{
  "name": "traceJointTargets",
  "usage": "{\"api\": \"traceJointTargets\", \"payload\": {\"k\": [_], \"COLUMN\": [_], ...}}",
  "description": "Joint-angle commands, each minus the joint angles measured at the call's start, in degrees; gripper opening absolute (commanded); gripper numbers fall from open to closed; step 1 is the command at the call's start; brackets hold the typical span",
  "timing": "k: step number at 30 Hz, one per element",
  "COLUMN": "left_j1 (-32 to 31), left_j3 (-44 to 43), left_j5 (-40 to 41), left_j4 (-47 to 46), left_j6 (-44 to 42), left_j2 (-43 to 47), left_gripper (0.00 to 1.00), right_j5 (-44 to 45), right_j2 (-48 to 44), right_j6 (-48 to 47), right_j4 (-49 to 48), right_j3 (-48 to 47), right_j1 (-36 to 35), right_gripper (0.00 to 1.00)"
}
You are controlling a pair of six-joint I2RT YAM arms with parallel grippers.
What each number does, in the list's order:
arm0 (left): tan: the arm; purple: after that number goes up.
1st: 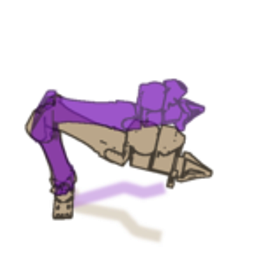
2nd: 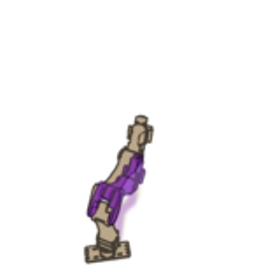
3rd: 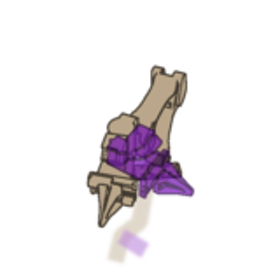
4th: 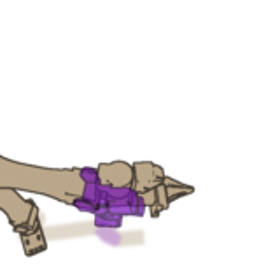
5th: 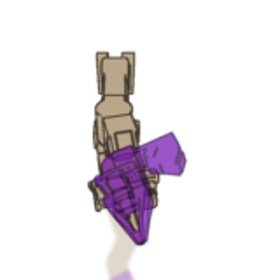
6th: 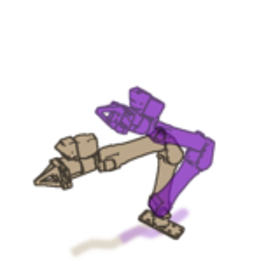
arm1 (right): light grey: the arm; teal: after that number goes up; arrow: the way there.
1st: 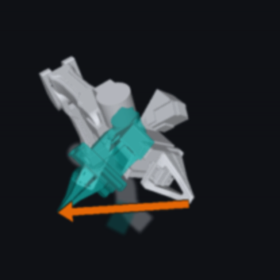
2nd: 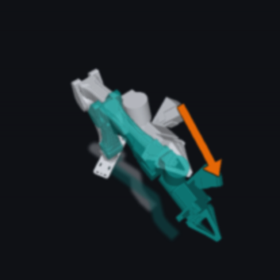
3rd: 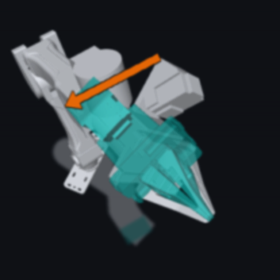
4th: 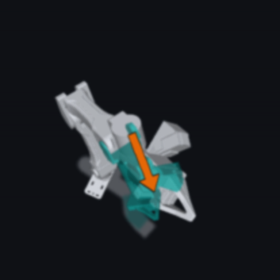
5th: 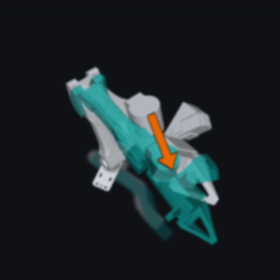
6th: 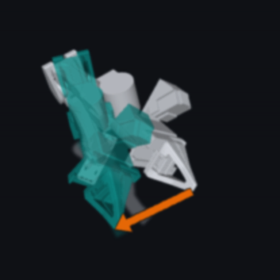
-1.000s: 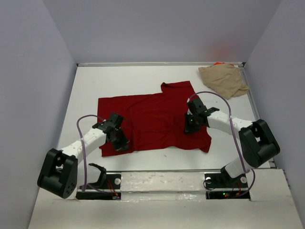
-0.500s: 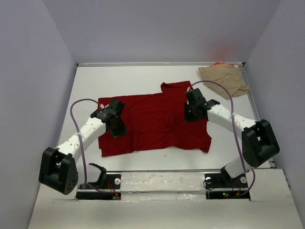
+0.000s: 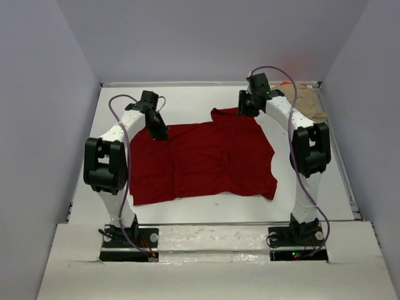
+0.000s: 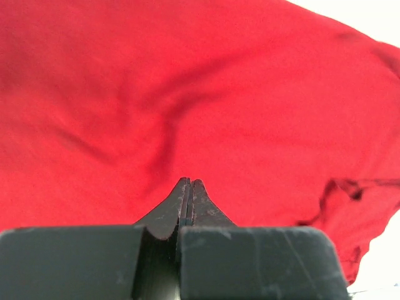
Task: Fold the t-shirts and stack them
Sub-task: Fold the tshirt
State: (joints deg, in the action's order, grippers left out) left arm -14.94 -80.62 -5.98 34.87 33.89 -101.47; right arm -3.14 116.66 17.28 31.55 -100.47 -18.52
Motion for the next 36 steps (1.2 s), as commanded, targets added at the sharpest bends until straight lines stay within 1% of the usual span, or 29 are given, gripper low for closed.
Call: {"api": "traceJointTargets", "payload": {"k": [1,2,4,5,6,8,10,12,16,21,23,25,26,30,32,36], "left_j1": [7.1,8.1,9.7,11.3,11.9,12.4,12.5,12.5,13.0,14.5,14.5,14.5,16.1,16.5,16.7,17.0], "left_j3": [4.1,5.7,9.2,11.4,12.1,12.2,10.4,8.6,7.8,5.8,4.6,2.0,1.2,-3.7,-6.0,-8.2], "left_j5": [-11.3,-11.9,-11.7,-12.3,-12.6,-10.1,-7.7,-7.6,-7.9,-9.7,-9.9,-9.8,-10.1,-9.8,-9.8,-9.3], "left_j4": [-1.2,-2.3,-2.5,-3.9,-4.3,-4.5,-2.8,-2.2,-1.8,-2.8,-3.3,-2.9,-2.5,-1.3,-0.1,0.2], "left_j6": [-2.1,-2.1,-1.0,-0.8,-0.4,-0.1,-1.3,-1.8,-1.9,-1.2,-0.6,-0.8,-1.0,-1.8,-2.3,-2.6], "left_j2": [0.5,0.8,2.5,3.3,4.1,5.9,6.4,6.5,6.0,2.6,1.2,-0.6,-1.2,-4.4,-6.4,-7.6], "left_gripper": [0.00,0.00,0.00,0.00,0.00,0.00,0.00,0.00,0.00,0.00,0.00,0.00,0.00,0.00,0.00,0.00], "right_j5": [-5.1,-5.0,-5.5,-6.2,-6.3,-6.4,-6.4,-5.8,-5.3,-8.0,-11.9,-14.4,-16.8,-20.7,-21.2,-23.7], "right_j2": [2.1,1.7,1.1,0.9,1.0,0.8,0.7,0.7,0.8,6.7,8.6,10.7,11.2,16.6,17.5,19.9], "right_j6": [-3.3,-3.6,-3.0,-2.7,-2.4,-2.2,-2.2,-2.1,-0.5,-0.8,-0.6,-0.8,-1.2,-1.9,-1.2,-1.0], "right_j4": [5.8,5.7,6.1,6.1,6.0,5.3,4.1,3.9,3.3,4.1,4.3,4.2,4.0,7.5,7.7,8.3], "right_j3": [-5.3,-5.1,-4.6,-4.0,-3.7,-2.9,-1.1,0.2,1.7,-4.1,-7.3,-9.4,-11.2,-19.8,-22.0,-26.7], "right_j1": [3.2,3.2,3.8,4.5,4.5,4.5,4.5,4.5,5.0,6.2,8.1,9.4,10.2,11.8,13.2,15.2], "right_gripper": [0.45,0.44,0.36,0.26,0.19,0.01,0.00,0.00,0.00,0.00,0.00,0.16,0.29,0.50,0.52,0.52]}}
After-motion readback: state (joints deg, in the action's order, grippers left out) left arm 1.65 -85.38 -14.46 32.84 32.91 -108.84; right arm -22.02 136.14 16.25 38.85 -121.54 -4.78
